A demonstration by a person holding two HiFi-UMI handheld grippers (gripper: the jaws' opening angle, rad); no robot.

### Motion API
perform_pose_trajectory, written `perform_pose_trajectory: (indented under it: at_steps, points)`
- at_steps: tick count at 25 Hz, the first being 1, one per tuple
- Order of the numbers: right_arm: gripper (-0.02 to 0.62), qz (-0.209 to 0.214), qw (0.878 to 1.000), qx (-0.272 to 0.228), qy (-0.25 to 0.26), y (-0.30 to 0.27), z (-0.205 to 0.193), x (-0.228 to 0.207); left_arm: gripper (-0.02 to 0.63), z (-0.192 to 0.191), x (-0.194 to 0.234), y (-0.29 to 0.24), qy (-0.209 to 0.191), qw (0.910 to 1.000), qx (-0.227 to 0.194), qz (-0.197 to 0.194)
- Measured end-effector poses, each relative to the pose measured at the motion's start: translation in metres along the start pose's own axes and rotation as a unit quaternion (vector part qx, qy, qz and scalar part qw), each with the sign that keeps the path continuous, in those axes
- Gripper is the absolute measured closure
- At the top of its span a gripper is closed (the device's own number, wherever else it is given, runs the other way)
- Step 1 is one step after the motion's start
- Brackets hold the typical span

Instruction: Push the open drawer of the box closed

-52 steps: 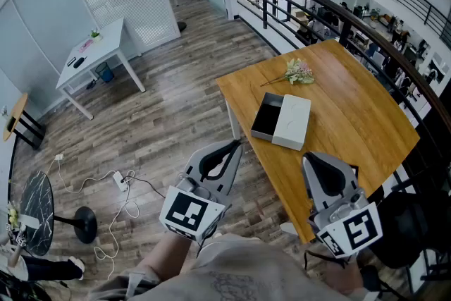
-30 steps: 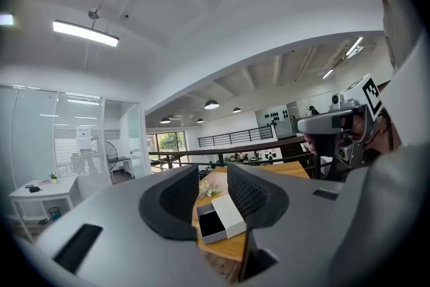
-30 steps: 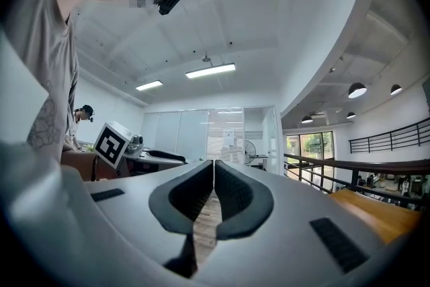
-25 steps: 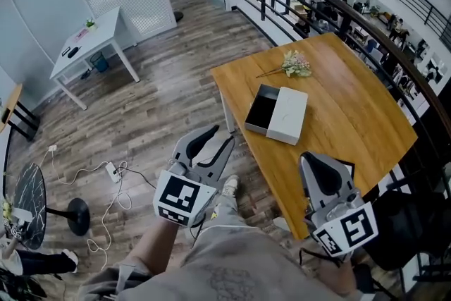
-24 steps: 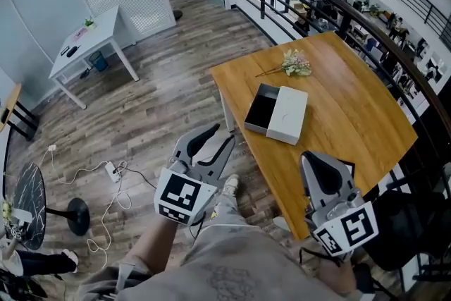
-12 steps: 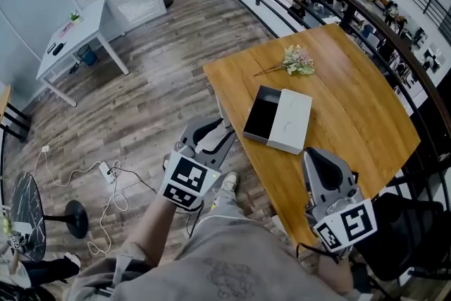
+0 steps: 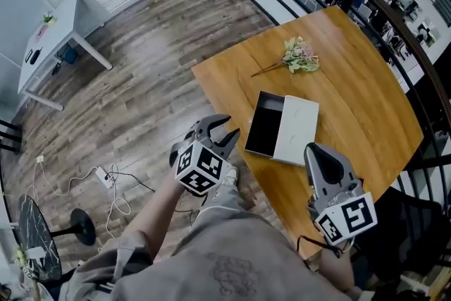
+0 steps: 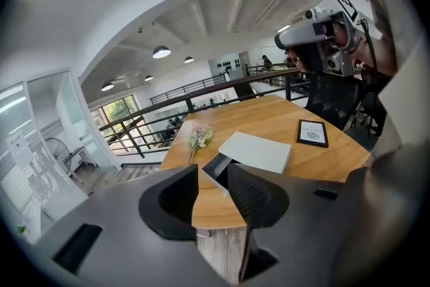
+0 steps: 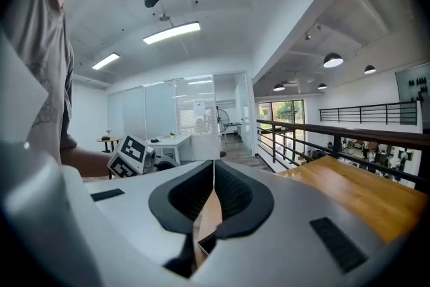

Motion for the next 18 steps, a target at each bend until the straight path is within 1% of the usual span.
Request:
perform_pose_trajectory:
  at_steps: [3,7,9,13,16,18]
  points:
    - [0.56,-0.012,1.0,0.019,-0.009,-0.03,-0.004,-0.013,0.454,-0.015,0.017,-0.035,-0.012,0.9992,0.017,-0.035]
    - [0.56,-0.027,0.998,0.048,-0.025,-0.064,-0.014,-0.029,0.454,-0.038,0.028,-0.078,-0.054,0.9939,0.051,-0.081]
    - [0.56,-0.035,0.997,0.061,-0.032,-0.078,-0.02,-0.037,0.454,-0.048,0.029,-0.099,-0.072,0.9896,0.063,-0.108]
    - [0.56,-0.051,0.994,0.087,-0.046,-0.102,-0.035,-0.049,0.453,-0.071,0.023,-0.136,-0.085,0.9795,0.085,-0.162]
    - [0.56,-0.06,0.992,0.097,-0.054,-0.121,-0.045,-0.06,0.453,-0.086,0.02,-0.163,-0.107,0.97,0.104,-0.192]
    - [0.56,-0.068,0.99,0.107,-0.06,-0.13,-0.05,-0.064,0.453,-0.096,0.015,-0.175,-0.112,0.9629,0.113,-0.218]
Point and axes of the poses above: the fingertips, and each gripper's own axes: y backward along the fingers, x to its left, z out of its top, the point moved 7 cm from there along y, backward along the fingers, and after that the axes turned 4 degrees about -x, right-handed, at the moved point
